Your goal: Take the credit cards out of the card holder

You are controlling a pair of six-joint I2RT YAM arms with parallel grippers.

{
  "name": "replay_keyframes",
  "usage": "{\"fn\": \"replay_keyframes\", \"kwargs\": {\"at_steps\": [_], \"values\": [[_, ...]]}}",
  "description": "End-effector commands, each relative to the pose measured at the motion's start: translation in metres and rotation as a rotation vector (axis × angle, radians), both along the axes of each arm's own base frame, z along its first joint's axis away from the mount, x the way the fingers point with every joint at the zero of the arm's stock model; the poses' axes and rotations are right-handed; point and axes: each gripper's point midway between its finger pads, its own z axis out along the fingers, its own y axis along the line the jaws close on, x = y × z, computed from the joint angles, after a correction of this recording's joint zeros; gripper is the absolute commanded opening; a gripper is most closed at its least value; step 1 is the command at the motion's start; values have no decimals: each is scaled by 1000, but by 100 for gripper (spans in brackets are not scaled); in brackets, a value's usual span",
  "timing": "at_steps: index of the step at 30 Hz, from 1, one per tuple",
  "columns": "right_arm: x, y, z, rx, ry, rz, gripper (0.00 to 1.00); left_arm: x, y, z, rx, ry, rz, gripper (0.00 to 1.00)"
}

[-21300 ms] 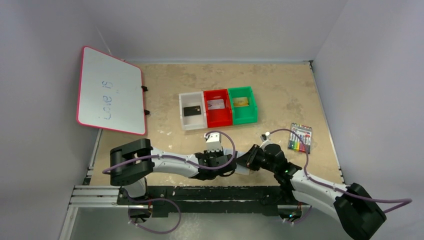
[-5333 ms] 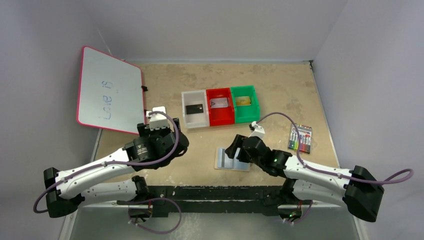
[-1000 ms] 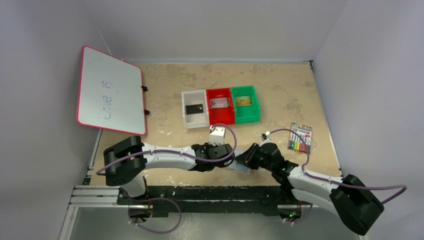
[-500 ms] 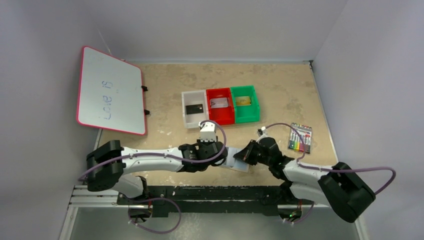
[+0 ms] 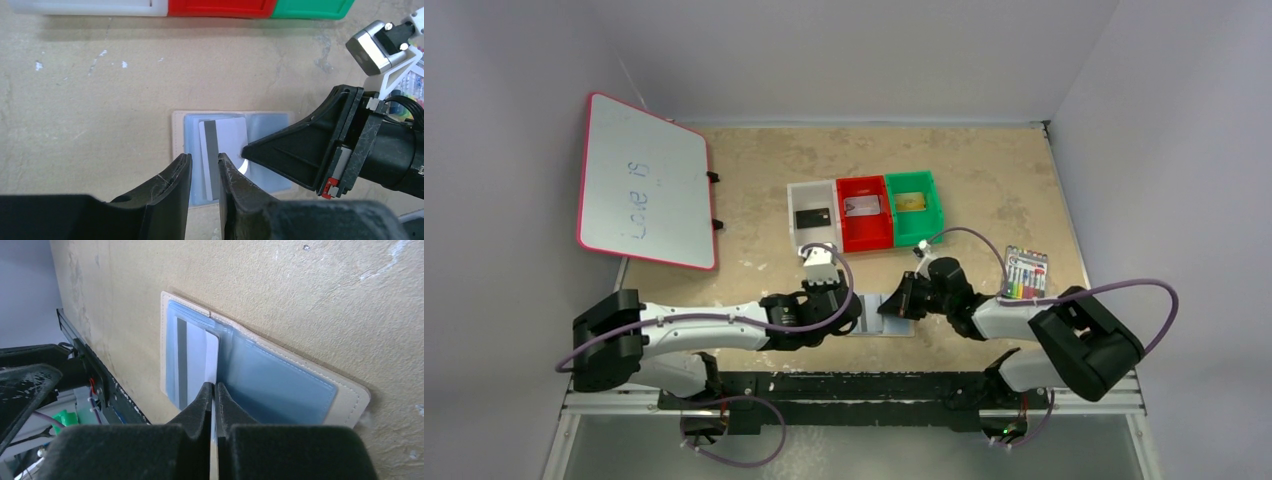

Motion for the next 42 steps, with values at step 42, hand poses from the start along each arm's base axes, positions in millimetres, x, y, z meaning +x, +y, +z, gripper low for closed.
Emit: {"fn": "replay_keyframes", "kwargs": {"at_steps": [42], "values": [[-1, -10, 17, 157, 58, -167, 26, -25, -62, -87, 112, 217, -161, 4]]}}
